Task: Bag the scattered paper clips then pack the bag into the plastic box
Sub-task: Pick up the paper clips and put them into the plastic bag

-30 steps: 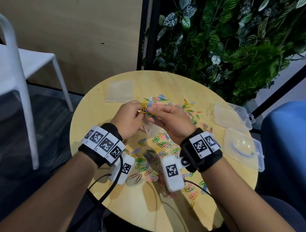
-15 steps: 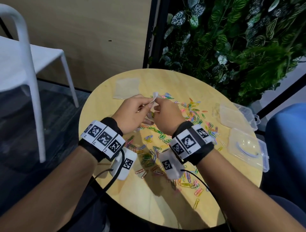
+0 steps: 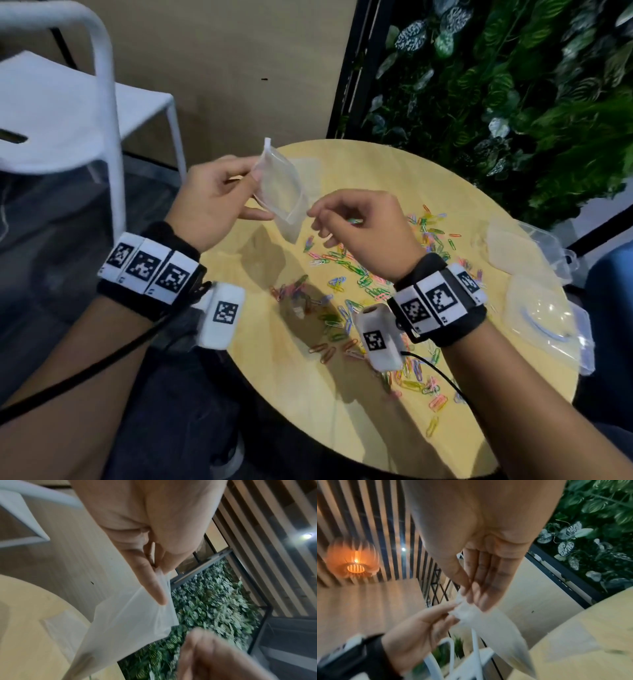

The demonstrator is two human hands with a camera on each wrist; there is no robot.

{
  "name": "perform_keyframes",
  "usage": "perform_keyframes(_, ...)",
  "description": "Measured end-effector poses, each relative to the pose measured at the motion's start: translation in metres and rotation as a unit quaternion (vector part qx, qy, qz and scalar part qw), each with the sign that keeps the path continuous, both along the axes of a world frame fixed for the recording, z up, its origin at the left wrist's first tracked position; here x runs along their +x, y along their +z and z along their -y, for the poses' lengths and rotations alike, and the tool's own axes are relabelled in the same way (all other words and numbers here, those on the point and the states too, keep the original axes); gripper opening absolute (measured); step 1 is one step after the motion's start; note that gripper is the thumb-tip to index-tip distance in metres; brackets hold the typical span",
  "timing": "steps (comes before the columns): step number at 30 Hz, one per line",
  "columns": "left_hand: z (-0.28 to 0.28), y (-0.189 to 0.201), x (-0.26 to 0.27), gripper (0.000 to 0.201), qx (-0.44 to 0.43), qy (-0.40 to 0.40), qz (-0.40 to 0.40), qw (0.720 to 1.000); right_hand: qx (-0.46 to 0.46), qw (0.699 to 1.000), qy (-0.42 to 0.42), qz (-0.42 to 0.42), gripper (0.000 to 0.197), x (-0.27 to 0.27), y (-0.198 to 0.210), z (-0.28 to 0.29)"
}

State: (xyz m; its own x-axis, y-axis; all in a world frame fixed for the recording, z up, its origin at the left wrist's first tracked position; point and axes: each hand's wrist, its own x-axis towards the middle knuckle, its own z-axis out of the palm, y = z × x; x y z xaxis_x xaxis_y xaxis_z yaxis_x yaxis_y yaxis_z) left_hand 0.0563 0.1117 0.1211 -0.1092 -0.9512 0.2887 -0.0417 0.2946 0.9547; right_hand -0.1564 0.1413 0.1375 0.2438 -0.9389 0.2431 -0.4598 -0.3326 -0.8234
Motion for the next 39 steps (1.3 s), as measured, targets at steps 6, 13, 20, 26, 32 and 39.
perform_keyframes(6,0.0,-0.013,0.034,0.021,0.01,0.036,0.05,0.998,-0.078,0.891,0.21,-0.396,0.039,0.039,-0.09,0.006)
perform_keyframes(13,-0.001,-0.02,0.035,0.023,0.0,0.027,0.146,0.989,-0.007,0.795,0.186,-0.578,0.058,0.016,-0.129,-0.02)
perform_keyframes(20,-0.001,-0.023,0.02,0.024,0.006,0.01,0.198,0.98,-0.033,0.811,0.191,-0.552,0.036,-0.008,-0.111,-0.016)
perform_keyframes(26,0.001,-0.027,0.0,0.026,0.041,-0.026,0.199,0.979,0.059,0.902,0.033,-0.427,0.019,-0.034,-0.103,-0.003)
perform_keyframes(32,0.005,-0.041,-0.019,0.031,0.072,-0.066,0.198,0.975,0.189,0.951,-0.186,0.156,0.02,-0.062,-0.069,0.004)
perform_keyframes(39,0.0,-0.046,-0.037,0.025,0.102,-0.099,0.158,0.977,0.283,0.847,-0.096,0.438,0.004,-0.018,-0.036,-0.002)
